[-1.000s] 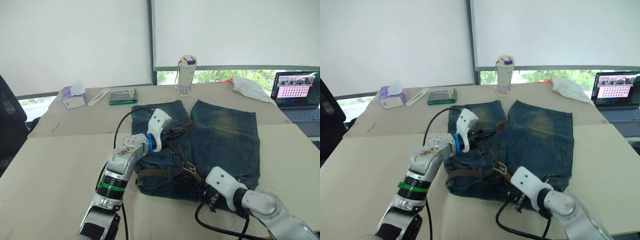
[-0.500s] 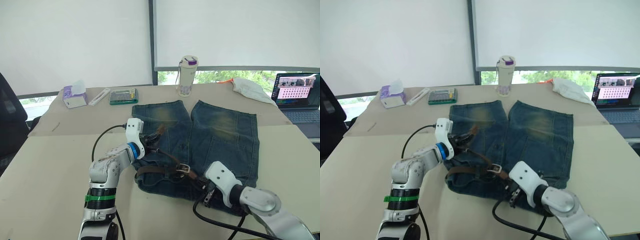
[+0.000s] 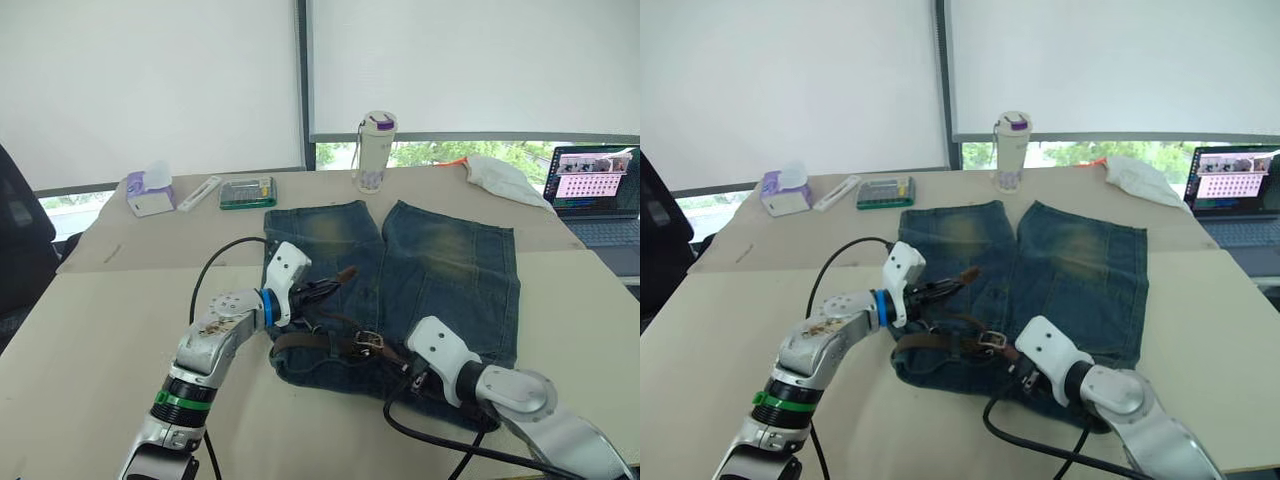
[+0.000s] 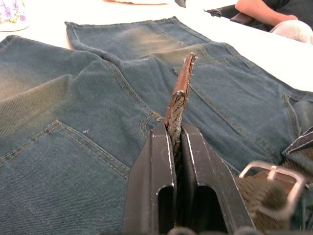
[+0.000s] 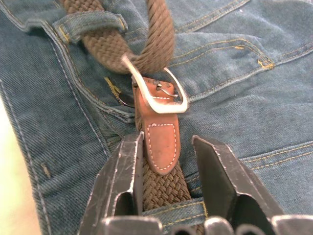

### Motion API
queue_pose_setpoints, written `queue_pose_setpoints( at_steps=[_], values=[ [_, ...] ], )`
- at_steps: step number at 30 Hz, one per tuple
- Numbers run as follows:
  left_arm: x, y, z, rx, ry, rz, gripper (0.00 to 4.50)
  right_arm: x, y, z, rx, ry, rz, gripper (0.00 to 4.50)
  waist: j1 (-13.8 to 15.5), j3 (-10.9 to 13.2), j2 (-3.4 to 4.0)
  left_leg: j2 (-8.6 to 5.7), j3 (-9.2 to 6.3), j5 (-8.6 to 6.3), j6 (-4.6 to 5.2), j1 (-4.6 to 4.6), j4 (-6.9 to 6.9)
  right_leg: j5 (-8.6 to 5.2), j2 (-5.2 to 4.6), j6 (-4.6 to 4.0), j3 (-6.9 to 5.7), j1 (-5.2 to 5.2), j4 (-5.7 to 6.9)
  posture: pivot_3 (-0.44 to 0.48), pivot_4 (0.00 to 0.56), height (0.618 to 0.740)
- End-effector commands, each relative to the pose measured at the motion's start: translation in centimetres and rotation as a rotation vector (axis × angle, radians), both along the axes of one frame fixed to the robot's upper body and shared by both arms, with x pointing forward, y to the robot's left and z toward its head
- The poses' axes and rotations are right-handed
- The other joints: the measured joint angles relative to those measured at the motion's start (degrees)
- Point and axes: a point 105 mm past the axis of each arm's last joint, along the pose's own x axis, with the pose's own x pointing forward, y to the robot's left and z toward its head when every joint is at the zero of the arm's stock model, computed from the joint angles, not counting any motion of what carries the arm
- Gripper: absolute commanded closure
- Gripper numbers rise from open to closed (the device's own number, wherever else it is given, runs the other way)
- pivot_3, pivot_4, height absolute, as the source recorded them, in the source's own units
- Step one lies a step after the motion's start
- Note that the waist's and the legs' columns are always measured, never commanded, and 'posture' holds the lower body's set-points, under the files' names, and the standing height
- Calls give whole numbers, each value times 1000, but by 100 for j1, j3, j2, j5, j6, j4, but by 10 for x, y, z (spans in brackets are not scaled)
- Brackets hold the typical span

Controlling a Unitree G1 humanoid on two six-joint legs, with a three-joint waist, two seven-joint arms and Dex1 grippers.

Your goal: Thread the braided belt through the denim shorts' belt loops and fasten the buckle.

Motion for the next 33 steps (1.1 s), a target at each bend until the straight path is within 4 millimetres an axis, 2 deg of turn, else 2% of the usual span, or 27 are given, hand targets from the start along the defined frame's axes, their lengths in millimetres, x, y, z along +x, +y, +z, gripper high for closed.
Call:
queue_pose_setpoints(
  at_steps=[1, 7, 16, 19, 22, 30, 33],
  values=[
    [4, 2, 15, 11, -82, -23, 4500, 1, 3, 8, -28, -51, 23, 2641, 7, 0, 0, 0, 0, 0, 0, 0, 0, 0, 0, 0, 0, 0, 1, 0, 150, 740],
    [5, 1, 16, 21, -96, -38, 4500, -7, 5, 2, -36, -6, 48, 2641, 2, 0, 0, -2, -3, 0, 0, -1, 1, 0, -1, 0, -2, 1, -1, 0, 150, 740],
    [-2, -1, 13, 82, -133, -118, 4500, -1, -6, -2, -76, -17, -17, 2641, 4, 0, 0, -2, -4, 0, 0, -1, 1, 0, -1, 0, -2, 0, -1, 0, 150, 740],
    [-9, -3, 10, 147, -180, -195, 4500, 4, -8, 1, -77, -44, -37, 3441, 5, 0, 0, -2, -4, 0, 0, -1, 0, 0, -1, 0, -2, 0, -2, 0, 150, 740],
    [-18, -7, 2, 235, -234, -294, 4500, 8, -5, 7, -44, -68, -49, 4476, 4, 0, 0, -2, -4, 0, 0, -1, 0, 0, -1, 0, -3, 1, -4, 0, 150, 740],
    [-31, -9, -18, 381, -300, -445, 4500, 4, -1, 21, -2, -111, -45, 4476, 1, 0, 1, -2, -5, -1, 2, -3, 0, 0, 0, 0, -3, 0, -3, 0, 150, 740],
    [-26, -9, -14, 343, -293, -407, 4500, 1, 0, 23, -6, -122, -34, 4476, 3, 0, 2, -2, -6, -1, 3, -3, -1, 0, 0, 0, -3, 0, -3, 0, 150, 740]
  ],
)
